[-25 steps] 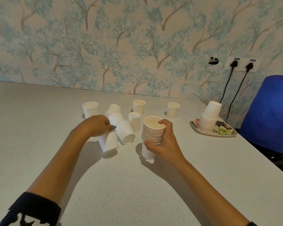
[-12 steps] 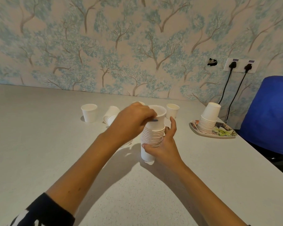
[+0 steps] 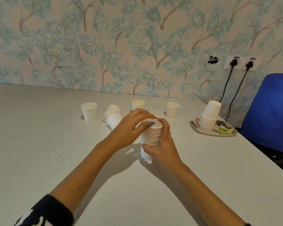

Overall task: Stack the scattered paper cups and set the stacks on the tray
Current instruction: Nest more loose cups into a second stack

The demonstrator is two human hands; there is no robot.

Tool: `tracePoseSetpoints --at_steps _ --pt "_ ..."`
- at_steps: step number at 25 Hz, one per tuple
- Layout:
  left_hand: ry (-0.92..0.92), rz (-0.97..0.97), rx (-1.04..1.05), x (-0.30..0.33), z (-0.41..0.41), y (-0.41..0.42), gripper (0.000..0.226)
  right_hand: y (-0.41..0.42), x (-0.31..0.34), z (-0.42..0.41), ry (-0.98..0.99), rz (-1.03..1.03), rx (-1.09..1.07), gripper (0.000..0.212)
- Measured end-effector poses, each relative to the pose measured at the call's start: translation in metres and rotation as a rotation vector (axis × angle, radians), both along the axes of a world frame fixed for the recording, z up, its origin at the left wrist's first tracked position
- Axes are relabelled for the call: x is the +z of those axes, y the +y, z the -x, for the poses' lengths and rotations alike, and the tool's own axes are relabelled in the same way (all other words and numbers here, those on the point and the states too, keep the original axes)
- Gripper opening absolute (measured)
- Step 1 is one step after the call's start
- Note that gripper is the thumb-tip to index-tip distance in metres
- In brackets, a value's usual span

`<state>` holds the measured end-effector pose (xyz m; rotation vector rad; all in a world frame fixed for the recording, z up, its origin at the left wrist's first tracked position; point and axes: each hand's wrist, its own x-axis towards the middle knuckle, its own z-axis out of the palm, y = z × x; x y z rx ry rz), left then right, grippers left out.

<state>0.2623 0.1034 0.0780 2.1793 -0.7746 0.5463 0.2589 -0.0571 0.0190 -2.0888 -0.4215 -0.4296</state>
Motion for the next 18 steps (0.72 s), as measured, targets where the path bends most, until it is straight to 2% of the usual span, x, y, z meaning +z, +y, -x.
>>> tracePoseSetpoints --at_steps 2,4,5,7,9,14,16,18 --pt "0.047 0.061 0.225 -0.012 -0.014 0.013 0.043 0.0 0.0 0.0 -0.003 -0.009 0.008 0.101" --pt "0.255 -0.046 0.509 -0.026 -0.028 0.029 0.064 0.001 0.001 0.0 0.014 0.01 -0.003 0.102" --pt "0.352 -0.117 0.576 -0.034 -0.031 0.036 0.076 0.001 0.001 0.0 0.018 0.02 -0.005 0.103" --pt "0.441 -0.232 0.579 -0.05 -0.033 0.043 0.097 0.001 0.0 0.0 0.019 0.032 -0.007 0.104" --pt "0.442 -0.285 0.568 -0.062 -0.033 0.043 0.106 0.001 0.0 0.0 0.017 0.032 -0.012 0.104" --pt "0.392 -0.29 0.616 -0.057 -0.035 0.046 0.092 -0.001 0.0 -0.001 0.012 0.02 0.004 0.102" --pt "0.392 -0.159 0.579 -0.039 -0.034 0.053 0.084 -0.002 -0.002 -0.002 0.012 0.016 0.014 0.103" --pt "0.296 0.04 0.53 -0.014 -0.028 0.053 0.08 -0.002 -0.003 -0.003 0.019 0.021 0.015 0.104"
